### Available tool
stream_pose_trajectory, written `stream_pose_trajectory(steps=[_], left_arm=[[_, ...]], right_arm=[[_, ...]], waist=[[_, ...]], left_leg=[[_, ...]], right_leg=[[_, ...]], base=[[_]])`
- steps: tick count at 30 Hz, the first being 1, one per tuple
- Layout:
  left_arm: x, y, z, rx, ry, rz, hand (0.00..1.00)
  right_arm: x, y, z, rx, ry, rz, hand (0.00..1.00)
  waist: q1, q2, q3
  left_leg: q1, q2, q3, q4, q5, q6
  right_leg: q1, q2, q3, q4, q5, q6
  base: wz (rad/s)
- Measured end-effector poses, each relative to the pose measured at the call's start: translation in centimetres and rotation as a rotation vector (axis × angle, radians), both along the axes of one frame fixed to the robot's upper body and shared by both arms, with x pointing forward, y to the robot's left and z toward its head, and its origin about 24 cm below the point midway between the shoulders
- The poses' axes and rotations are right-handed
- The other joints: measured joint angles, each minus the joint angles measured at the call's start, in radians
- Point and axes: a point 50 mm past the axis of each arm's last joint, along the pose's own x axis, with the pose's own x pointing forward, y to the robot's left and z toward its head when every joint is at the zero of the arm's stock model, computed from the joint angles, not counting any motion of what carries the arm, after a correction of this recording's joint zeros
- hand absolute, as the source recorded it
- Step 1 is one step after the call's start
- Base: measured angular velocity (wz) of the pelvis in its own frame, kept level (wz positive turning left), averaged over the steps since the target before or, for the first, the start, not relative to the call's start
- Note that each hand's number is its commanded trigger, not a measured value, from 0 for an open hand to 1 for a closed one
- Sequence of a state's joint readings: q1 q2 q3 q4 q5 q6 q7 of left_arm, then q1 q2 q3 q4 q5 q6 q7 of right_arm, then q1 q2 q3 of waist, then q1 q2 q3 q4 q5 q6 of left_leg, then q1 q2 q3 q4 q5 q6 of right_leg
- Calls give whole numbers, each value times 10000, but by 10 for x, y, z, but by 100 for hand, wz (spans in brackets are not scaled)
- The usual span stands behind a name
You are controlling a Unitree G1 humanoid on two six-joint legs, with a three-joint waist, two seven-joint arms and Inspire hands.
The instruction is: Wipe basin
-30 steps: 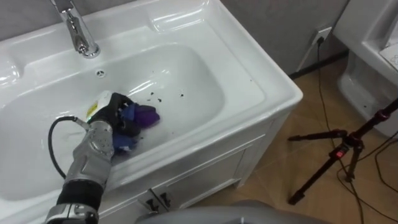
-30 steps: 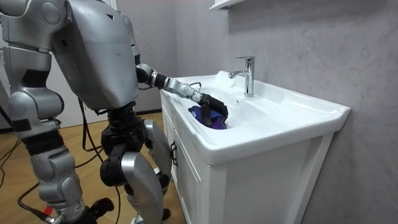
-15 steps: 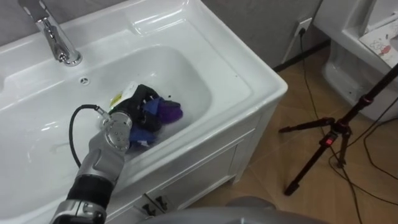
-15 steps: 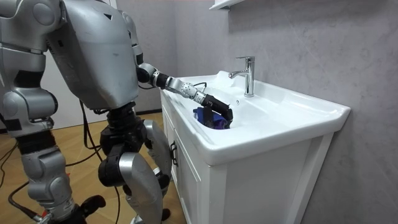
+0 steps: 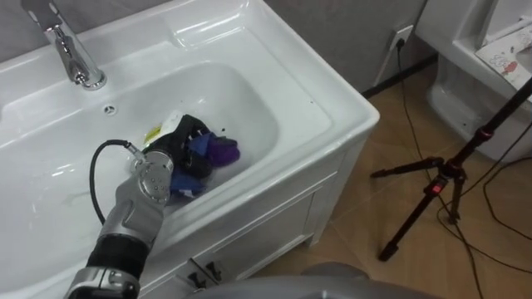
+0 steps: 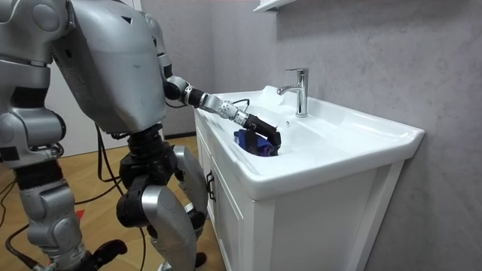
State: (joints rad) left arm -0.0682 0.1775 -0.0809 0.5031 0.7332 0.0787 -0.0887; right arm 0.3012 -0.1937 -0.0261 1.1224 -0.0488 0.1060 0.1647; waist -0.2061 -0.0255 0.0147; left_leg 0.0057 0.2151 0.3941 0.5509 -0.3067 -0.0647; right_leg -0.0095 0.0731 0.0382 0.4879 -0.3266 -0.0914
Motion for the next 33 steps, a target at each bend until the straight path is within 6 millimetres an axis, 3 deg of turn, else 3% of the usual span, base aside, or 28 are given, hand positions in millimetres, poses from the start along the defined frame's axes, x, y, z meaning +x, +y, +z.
stream_pose_trajectory(steps=[4,7,12,15,17,25,28,33], left_arm=[[-4,7,-5,336,21,156,100],[-21,31,-15,1028,376,882,100],[-67,107,-19,3105,990,2675,100],[-84,130,-15,3832,1063,3303,100],[-86,132,-13,4173,943,3259,100],[-93,141,-10,5057,1007,2933,100],[-93,145,-7,5189,983,2952,100],[-88,147,-3,5237,824,2921,100]], right_arm=[[-4,-1,1,-32,85,-183,0],[-8,-6,2,-235,55,-712,0],[-12,-20,7,-794,41,-1141,0],[-17,-27,10,-1143,70,-1334,0],[-21,-29,11,-1303,158,-1408,0],[-18,-47,19,-1963,-537,-2361,0],[-18,-49,20,-2004,-696,-2751,0],[-15,-48,19,-1957,-824,-2829,0]], waist=[[198,16,-11],[464,97,-57],[778,258,-176],[958,387,-222],[1067,465,-263],[1246,785,-286],[1353,892,-274],[1437,994,-273]], left_leg=[[72,-3,30,-21,1,-2],[78,42,-2,-4,5,-9],[87,21,-440,-48,52,-90],[187,13,-433,-84,53,-99],[256,29,-435,-150,56,-102],[185,105,-435,-181,48,-124],[217,32,-475,-379,73,-245],[-159,-46,-1081,-145,83,-258]], right_leg=[[-20,4,50,93,-13,-20],[-37,104,167,104,-10,-114],[3,296,451,117,22,-134],[83,296,450,59,65,-172],[140,322,437,-58,139,-174],[-16,359,396,3,158,-252],[-125,341,374,77,154,-250],[-215,341,235,116,103,-333]], base=[[-7],[-10],[-13],[0],[0],[-7],[1],[10]])
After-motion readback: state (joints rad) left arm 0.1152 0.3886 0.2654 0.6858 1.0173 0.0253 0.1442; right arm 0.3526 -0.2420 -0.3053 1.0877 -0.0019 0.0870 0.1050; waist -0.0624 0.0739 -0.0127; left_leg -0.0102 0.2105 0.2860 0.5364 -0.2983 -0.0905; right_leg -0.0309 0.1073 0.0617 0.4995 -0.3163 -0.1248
